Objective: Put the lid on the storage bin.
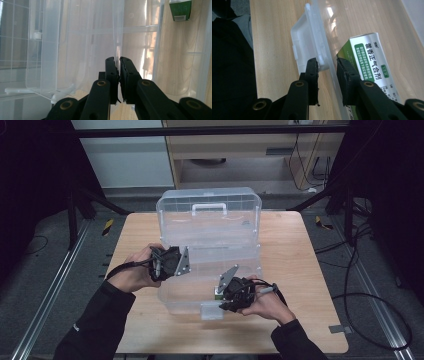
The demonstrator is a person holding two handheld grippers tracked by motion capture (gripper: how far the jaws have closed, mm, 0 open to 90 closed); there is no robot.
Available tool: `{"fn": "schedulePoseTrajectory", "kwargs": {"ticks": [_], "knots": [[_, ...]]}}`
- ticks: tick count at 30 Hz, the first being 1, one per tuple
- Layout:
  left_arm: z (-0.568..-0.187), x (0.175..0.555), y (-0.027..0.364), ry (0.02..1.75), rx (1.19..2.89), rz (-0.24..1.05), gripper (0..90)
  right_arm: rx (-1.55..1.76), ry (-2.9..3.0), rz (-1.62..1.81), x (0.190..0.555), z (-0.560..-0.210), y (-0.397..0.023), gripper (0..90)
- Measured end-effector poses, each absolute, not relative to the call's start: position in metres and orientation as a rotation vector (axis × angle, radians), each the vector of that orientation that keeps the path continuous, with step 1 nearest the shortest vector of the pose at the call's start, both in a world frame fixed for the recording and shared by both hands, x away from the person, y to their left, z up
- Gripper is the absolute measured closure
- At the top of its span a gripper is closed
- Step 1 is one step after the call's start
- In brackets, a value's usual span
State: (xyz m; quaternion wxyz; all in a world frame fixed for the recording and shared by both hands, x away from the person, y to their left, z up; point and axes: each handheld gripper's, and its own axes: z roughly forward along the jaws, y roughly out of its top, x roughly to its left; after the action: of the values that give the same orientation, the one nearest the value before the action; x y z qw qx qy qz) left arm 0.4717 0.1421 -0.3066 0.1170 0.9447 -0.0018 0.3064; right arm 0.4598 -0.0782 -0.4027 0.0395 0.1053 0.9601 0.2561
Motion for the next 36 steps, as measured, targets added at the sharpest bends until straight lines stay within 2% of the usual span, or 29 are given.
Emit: {"fn": "schedulePoseTrajectory", "kwargs": {"ticks": [36], "knots": [[-0.323,0.450,0.141,0.049,2.801,0.815,83.2,0.367,2.847,0.841,0.450,-0.405,-0.082,68.4]]}}
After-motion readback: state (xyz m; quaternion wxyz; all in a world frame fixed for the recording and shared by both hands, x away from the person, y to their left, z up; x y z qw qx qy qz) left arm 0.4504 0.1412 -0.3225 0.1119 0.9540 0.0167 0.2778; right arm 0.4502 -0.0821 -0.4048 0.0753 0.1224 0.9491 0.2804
